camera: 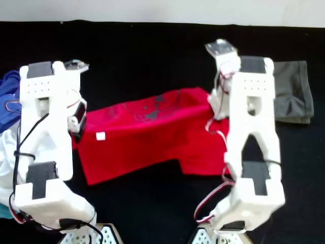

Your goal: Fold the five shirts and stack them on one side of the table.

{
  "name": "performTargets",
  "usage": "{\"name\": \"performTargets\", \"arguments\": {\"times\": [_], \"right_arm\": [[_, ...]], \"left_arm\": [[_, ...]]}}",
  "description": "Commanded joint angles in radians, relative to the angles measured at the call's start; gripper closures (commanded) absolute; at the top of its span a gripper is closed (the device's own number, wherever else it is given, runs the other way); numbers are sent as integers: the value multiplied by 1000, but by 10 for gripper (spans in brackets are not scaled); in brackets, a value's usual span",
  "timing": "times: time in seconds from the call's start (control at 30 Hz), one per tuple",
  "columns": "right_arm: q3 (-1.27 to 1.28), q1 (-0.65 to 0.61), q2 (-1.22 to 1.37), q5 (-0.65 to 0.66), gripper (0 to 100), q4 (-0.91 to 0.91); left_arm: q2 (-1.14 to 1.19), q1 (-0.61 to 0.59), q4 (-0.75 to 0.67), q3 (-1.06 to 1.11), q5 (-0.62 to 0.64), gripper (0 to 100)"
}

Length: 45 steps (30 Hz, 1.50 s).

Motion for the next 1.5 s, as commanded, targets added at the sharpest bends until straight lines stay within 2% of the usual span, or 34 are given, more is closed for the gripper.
{"name": "performTargets", "arguments": {"times": [0.0, 0.23, 0.47, 0.73, 0.9, 1.03, 1.2, 1.37, 1.47], "right_arm": [[219, 44, -162, 9, 992, -68], [591, 50, -331, 68, 992, -226], [717, 81, -427, 143, 992, -252], [799, 151, -357, 195, 992, -397], [802, 145, -326, 195, 973, -395], [796, 145, -329, 195, 855, -395], [796, 145, -404, 193, 834, -386], [796, 143, -572, 195, 834, -311], [796, 143, -679, 195, 834, -272]], "left_arm": [[-76, 48, -46, 113, -11, 991], [-127, 88, -313, 400, -11, 991], [-130, 85, -316, 458, -11, 991], [-120, 87, -420, 461, -11, 991], [-120, 84, -416, 461, -25, 983], [-120, 82, -400, 461, -58, 880], [-156, 81, -261, 412, -87, 778], [-280, 87, -81, 236, -87, 775], [-331, 88, -55, 140, -87, 775]]}}
